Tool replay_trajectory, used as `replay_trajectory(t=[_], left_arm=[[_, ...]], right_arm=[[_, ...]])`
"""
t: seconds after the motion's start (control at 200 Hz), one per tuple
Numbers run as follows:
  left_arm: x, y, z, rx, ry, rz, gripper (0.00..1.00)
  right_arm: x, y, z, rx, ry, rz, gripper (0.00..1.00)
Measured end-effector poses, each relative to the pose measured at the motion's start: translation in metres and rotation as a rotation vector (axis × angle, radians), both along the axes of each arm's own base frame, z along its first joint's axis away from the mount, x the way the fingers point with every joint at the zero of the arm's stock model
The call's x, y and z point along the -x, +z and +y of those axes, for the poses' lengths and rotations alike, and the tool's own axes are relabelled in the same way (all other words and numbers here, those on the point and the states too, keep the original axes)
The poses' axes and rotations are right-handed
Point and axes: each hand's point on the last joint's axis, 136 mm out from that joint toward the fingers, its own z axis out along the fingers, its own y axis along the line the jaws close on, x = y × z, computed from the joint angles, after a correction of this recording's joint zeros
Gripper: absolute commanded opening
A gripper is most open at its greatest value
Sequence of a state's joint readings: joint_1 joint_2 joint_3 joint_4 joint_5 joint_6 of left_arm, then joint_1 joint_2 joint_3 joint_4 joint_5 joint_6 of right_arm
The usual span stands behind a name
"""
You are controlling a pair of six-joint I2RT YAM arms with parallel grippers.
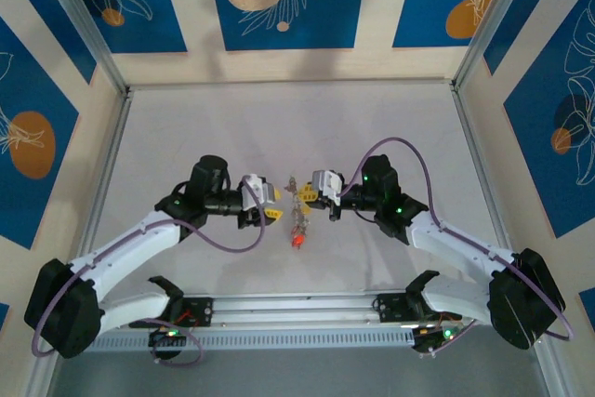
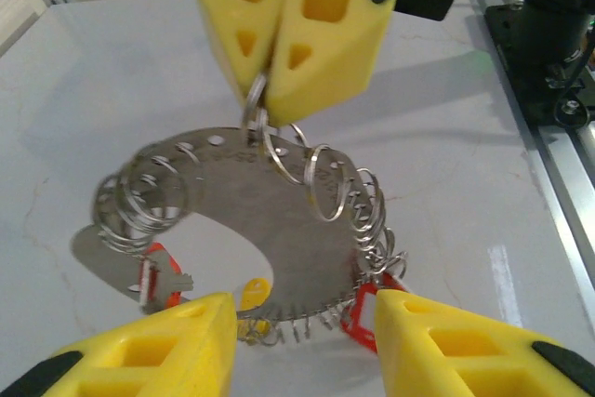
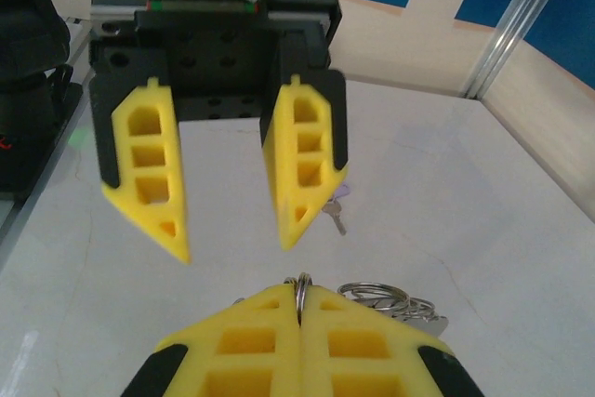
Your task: Put the keys on the keyring
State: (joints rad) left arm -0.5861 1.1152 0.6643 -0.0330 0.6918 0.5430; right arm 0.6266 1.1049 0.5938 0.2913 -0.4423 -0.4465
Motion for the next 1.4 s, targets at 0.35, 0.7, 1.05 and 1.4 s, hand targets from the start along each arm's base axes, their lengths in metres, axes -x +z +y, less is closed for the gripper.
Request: replay_trajectory(t=[0.35,0.7,1.05,1.4], left_arm=[[-0.004,-0.011,-0.018,0.035,-0.013,0.023,0.41],[-0.003,-0.006,-0.027,0.082,-0.035,0.047,0.31],[0.001,-0.005,-0.029,0.087,-0.051,0.053,0.06],[0.002,-0.006,-0.024,0.054,-0.036,0.021,0.06]], right_arm=[[-0.001,0.001,0.003,-0.012,0.012,-0.01,0.0],[-0.001,0.001,0.004,-0.013,0.018,-0.008,0.0],[-0.001,0.0,0.004,-0.013,0.017,-0.003,0.0],[-0.007,-0.007,0.004,0.005,-0.013,0.013,0.0]])
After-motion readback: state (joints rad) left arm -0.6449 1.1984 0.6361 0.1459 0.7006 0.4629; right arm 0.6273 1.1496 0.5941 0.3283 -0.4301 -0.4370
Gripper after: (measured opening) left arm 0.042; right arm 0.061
